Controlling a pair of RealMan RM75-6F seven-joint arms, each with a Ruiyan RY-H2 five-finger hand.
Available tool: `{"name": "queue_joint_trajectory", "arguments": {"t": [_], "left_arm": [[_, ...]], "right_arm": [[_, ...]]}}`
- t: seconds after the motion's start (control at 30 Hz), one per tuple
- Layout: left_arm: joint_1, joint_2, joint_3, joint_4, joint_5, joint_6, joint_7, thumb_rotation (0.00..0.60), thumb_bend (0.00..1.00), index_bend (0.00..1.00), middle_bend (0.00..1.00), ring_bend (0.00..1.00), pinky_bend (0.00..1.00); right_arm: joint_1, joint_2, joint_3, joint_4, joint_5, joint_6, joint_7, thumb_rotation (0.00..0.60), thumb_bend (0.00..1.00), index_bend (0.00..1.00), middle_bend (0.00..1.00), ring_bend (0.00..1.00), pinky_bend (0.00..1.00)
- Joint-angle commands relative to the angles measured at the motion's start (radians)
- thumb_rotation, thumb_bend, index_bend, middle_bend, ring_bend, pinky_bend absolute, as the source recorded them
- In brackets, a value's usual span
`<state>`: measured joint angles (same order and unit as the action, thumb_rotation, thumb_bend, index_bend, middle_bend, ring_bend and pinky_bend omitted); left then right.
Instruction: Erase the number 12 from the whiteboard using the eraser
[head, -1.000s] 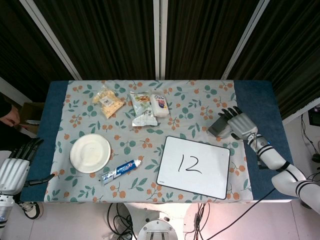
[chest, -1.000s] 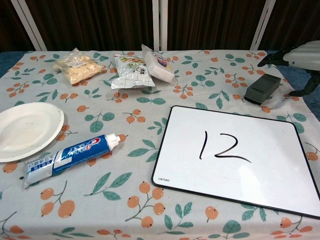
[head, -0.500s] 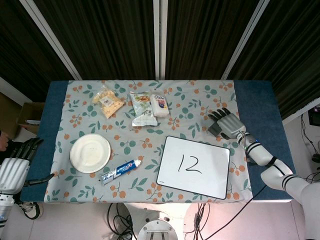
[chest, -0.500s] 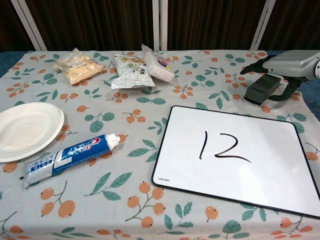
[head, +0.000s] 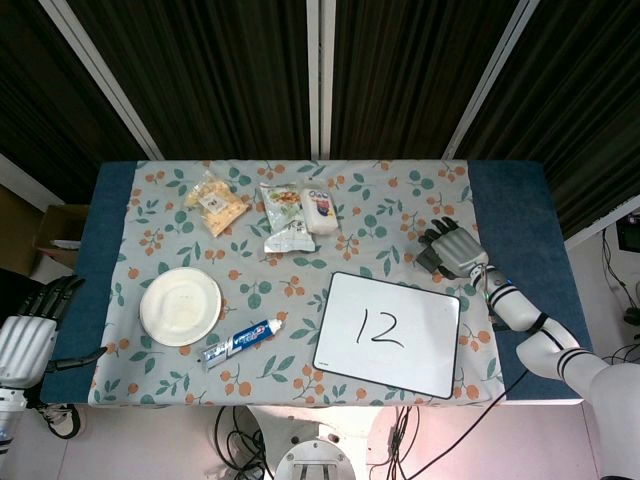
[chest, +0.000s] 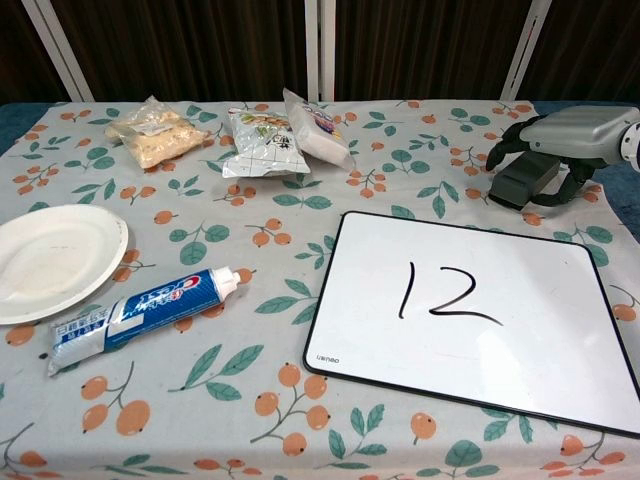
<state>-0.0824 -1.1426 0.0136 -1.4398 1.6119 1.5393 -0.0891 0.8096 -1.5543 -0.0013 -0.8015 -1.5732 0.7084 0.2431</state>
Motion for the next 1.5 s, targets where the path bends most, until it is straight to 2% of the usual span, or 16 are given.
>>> {"name": "queue_joint_trajectory", "arguments": {"t": [0.03, 0.3, 0.7, 0.77, 1.0, 1.07, 1.33, 1.5], "left_arm": [[0.0, -0.001, 0.0, 0.0, 0.0, -0.001, 0.001, 0.369, 0.06, 0.09, 0.09, 0.08, 0.19], [-0.003, -0.002, 0.0, -0.001, 0.0, -0.004, 0.004, 0.371, 0.06, 0.09, 0.09, 0.08, 0.19], [-0.005, -0.002, 0.002, -0.002, -0.001, -0.011, 0.005, 0.37, 0.06, 0.09, 0.09, 0.08, 0.19], [-0.006, -0.002, 0.002, -0.003, -0.001, -0.013, 0.006, 0.371, 0.06, 0.09, 0.09, 0.08, 0.19], [-0.009, -0.001, 0.002, -0.004, -0.003, -0.02, 0.006, 0.373, 0.06, 0.09, 0.09, 0.08, 0.19], [-0.009, -0.002, 0.002, -0.003, -0.003, -0.02, 0.005, 0.374, 0.06, 0.09, 0.09, 0.08, 0.19], [-0.006, -0.004, 0.004, 0.007, -0.006, -0.019, -0.006, 0.374, 0.06, 0.09, 0.09, 0.08, 0.19], [-0.006, -0.008, 0.004, 0.012, -0.004, -0.017, -0.014, 0.375, 0.06, 0.09, 0.09, 0.08, 0.19]], "right_arm": [[0.0, -0.001, -0.003, 0.001, 0.0, 0.006, 0.001, 0.6, 0.29, 0.26, 0.18, 0.05, 0.09], [-0.003, 0.002, -0.016, 0.004, 0.006, 0.008, 0.009, 0.6, 0.29, 0.32, 0.28, 0.15, 0.19], [0.006, 0.023, -0.036, -0.021, 0.0, 0.002, 0.051, 0.6, 0.29, 0.36, 0.3, 0.17, 0.2], [0.004, 0.023, -0.035, -0.023, -0.005, 0.02, 0.052, 0.6, 0.29, 0.38, 0.32, 0.19, 0.2], [-0.002, 0.026, -0.041, -0.02, -0.022, 0.073, 0.05, 0.6, 0.3, 0.59, 0.49, 0.34, 0.3], [-0.002, 0.034, -0.047, -0.031, -0.029, 0.08, 0.053, 0.6, 0.3, 0.62, 0.52, 0.37, 0.31], [-0.02, 0.075, -0.054, -0.086, -0.045, 0.147, 0.063, 0.6, 0.3, 0.67, 0.56, 0.4, 0.33], [-0.045, 0.141, -0.055, -0.192, -0.068, 0.241, 0.086, 0.6, 0.31, 0.7, 0.59, 0.43, 0.37]]}}
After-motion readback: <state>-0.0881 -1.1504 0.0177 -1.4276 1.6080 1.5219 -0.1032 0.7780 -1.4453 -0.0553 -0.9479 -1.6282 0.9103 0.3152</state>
